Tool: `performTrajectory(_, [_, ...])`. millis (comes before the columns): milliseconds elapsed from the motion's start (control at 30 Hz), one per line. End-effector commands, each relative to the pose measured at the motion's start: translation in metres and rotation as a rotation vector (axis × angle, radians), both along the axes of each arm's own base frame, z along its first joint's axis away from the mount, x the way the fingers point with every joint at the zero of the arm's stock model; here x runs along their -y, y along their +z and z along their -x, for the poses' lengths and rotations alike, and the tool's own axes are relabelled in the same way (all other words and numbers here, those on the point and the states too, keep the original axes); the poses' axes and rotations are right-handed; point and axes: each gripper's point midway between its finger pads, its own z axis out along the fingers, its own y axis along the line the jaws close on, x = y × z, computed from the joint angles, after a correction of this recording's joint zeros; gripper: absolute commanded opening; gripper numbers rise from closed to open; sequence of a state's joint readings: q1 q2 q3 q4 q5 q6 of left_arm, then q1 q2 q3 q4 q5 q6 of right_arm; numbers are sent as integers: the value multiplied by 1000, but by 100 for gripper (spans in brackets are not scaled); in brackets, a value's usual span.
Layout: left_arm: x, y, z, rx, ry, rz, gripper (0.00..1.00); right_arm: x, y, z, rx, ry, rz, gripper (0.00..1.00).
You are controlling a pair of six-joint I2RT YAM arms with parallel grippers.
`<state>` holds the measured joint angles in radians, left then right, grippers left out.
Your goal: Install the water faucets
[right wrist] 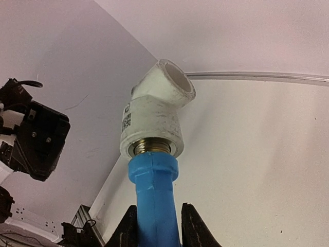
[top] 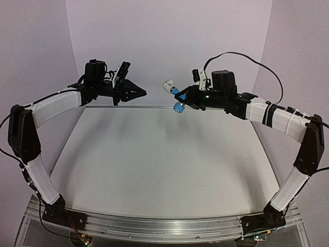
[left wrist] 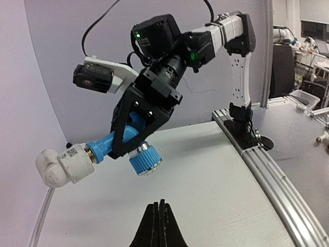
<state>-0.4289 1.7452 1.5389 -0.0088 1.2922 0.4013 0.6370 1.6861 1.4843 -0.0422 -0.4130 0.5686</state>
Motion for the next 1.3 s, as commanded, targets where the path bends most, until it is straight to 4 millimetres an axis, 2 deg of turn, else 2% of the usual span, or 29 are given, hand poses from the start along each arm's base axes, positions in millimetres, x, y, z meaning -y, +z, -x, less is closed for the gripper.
performTrajectory(0, [-4,2,-8,17,-50,21,18,-7,34,-14,117,-15,3,0])
performTrajectory(67, [-8,9,-11,-74,14,0,38,-8,31,-15,205,28,87,0])
performTrajectory(133, [-11,18,-7,-158,44,-2,69,-7,22,-15,300,71,186,0])
performTrajectory(167, [-12,19,-5,-231,55,-11,78,-6,18,-15,348,89,234,0])
performTrajectory(267, [-15,22,-12,-459,174,-25,80,-3,8,-12,484,149,360,0])
performTrajectory(367, [-30,14,-55,-801,509,44,82,0,2,-6,619,215,466,0])
performTrajectory(433, [-38,-8,-72,-1140,622,93,82,1,-2,-5,680,235,522,0])
performTrajectory(467, [-38,-28,-76,-1368,642,105,81,2,-2,-6,713,240,550,0])
performTrajectory(533, [-28,-54,-71,-1662,604,92,81,-1,-7,-5,767,248,606,0])
performTrajectory(567, [-20,-61,-67,-1747,576,81,81,-2,-10,-5,793,252,635,0])
performTrajectory(733, [-10,-43,-66,-1890,595,188,87,-16,-22,-6,895,274,760,0])
performTrajectory(800, [-9,-47,-68,-1970,623,233,94,-21,-23,-5,920,275,787,0])
performTrajectory(900, [-2,-67,-65,-2111,665,264,100,-31,-24,0,950,291,808,0])
performTrajectory(1033, [9,-81,-66,-2193,673,264,100,-42,-32,0,975,297,861,0])
performTrajectory(1133, [17,-84,-68,-2195,670,249,99,-47,-29,0,980,285,865,0])
performTrajectory(1267, [17,-86,-72,-2168,684,264,90,-53,-27,-1,978,279,855,0])
